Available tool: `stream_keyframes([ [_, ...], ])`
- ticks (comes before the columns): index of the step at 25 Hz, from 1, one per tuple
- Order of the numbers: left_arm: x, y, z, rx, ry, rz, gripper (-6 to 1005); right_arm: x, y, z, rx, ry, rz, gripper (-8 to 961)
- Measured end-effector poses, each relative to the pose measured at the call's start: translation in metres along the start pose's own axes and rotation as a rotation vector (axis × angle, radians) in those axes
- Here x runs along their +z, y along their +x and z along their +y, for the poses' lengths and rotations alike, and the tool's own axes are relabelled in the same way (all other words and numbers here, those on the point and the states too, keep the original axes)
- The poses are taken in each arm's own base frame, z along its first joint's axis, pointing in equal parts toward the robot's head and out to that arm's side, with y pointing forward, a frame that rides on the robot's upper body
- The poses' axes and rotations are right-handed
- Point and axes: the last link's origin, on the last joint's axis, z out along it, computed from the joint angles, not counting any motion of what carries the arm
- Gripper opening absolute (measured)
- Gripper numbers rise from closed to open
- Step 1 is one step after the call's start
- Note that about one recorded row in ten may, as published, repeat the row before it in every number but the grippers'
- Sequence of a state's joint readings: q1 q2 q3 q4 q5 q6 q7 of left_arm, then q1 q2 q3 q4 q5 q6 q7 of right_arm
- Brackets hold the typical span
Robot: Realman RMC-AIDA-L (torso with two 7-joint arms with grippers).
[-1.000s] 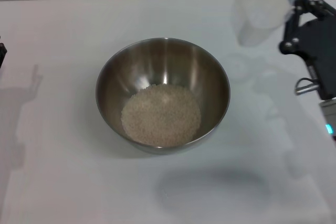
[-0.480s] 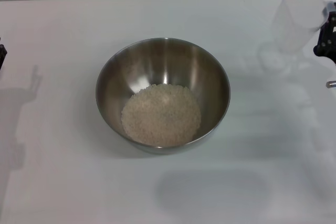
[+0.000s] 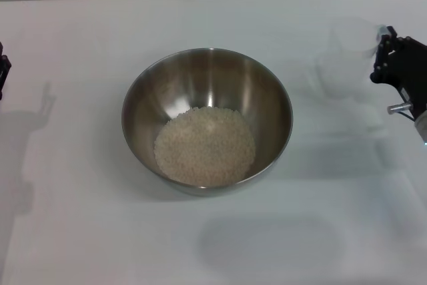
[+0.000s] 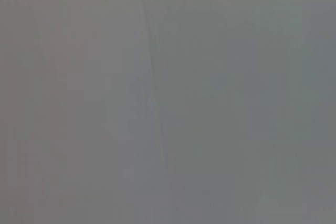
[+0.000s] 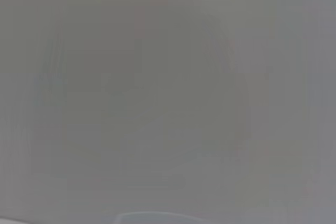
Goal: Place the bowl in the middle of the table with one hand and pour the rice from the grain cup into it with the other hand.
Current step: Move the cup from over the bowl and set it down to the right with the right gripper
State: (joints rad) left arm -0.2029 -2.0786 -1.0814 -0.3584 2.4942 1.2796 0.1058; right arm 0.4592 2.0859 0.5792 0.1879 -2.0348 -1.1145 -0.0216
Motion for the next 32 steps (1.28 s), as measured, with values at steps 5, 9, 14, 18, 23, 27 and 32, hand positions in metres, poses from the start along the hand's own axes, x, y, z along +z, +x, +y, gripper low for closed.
stream_keyframes([
  [5, 0.002, 0.001, 0.001, -0.001, -0.004, 0.003, 813, 0.004, 0.001, 0.007, -0.019, -0.039, 0.018, 15],
  [9, 0.002, 0.001, 0.001, 0.000, -0.005, 0.003, 813, 0.008, 0.002, 0.013, -0.036, -0.076, 0.041, 15],
  [14, 0.003, 0.001, 0.002, -0.001, -0.009, 0.004, 813, 0.010, 0.004, 0.016, -0.045, -0.094, 0.062, 15],
  [18, 0.002, 0.001, 0.002, -0.001, -0.008, 0.002, 814, 0.010, 0.005, 0.018, -0.049, -0.105, 0.068, 16],
  [23, 0.000, -0.001, 0.001, -0.004, -0.006, -0.003, 814, 0.008, 0.007, 0.025, -0.070, -0.150, 0.073, 18],
  [27, 0.000, -0.001, 0.001, -0.017, -0.005, -0.004, 814, 0.009, 0.007, 0.027, -0.074, -0.160, 0.073, 19],
  [32, 0.000, 0.000, 0.001, -0.018, -0.006, -0.001, 813, 0.008, 0.007, 0.029, -0.061, -0.163, 0.073, 20],
])
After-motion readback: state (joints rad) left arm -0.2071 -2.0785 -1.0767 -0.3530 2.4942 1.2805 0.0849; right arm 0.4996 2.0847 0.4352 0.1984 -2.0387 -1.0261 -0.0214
